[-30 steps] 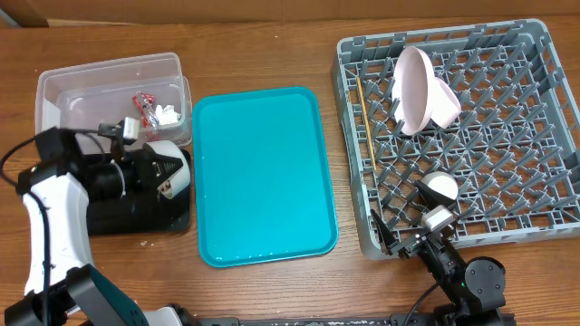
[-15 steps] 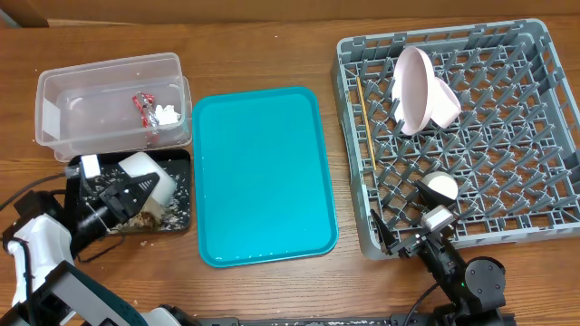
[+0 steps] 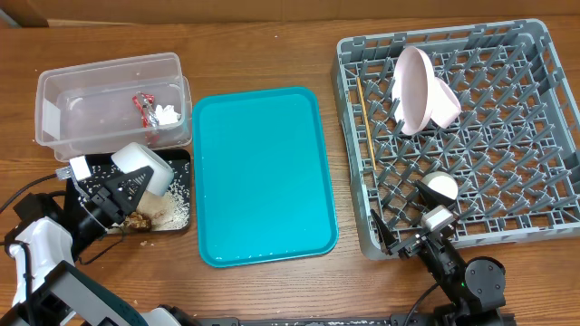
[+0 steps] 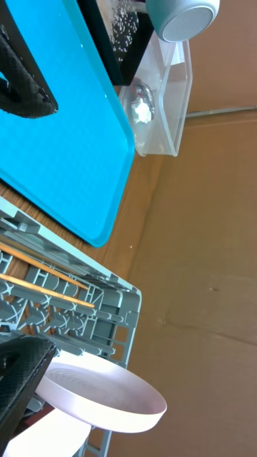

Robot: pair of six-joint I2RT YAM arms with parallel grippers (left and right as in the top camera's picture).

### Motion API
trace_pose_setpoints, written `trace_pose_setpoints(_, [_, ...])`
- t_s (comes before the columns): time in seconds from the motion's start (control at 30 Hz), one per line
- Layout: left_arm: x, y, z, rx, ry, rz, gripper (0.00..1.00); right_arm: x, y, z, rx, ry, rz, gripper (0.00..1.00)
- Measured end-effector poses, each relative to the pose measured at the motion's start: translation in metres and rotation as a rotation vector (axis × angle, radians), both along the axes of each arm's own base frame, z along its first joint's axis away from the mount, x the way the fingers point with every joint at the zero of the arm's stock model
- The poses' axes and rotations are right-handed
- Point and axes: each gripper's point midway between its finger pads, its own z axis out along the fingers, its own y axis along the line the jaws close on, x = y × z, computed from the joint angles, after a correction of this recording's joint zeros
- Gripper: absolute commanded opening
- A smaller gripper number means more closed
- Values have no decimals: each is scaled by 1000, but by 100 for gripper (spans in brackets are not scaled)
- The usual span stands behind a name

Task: Sort waste into correct bins and load items into the dishwasher
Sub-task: 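Tip the white bowl over the black tray to dump the scraps, then carry the emptied bowl back over the teal tray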

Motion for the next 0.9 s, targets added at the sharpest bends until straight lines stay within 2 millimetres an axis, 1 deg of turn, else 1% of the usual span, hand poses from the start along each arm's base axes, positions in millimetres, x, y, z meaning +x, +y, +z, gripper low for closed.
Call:
trace_pose_setpoints(0.47, [0, 0, 1, -10, 0, 0, 4, 0, 0, 0, 0, 0, 0, 100])
trace_pose_setpoints(0.57, [0, -1, 2, -14, 1, 0, 14, 0, 0, 0, 1, 0, 0, 100])
trace_pose_setpoints(0.63, [0, -1, 2, -21, 7, -2, 16, 0, 0, 0, 0, 0, 0, 100])
trace_pose_setpoints(0.7, [0, -5, 1, -21, 15, -14, 15, 0, 0, 0, 0, 0, 0, 100])
trace_pose_setpoints(0.77, [1, -19, -6, -8, 55, -64, 15, 0, 0, 0, 0, 0, 0, 100])
trace_pose_setpoints(0.8, [2, -29, -9, 3, 75, -101, 15, 0, 0, 0, 0, 0, 0, 100])
trace_pose_setpoints(0.9, [3, -69, -12, 27, 104, -246, 15, 0, 0, 0, 0, 1, 0, 100])
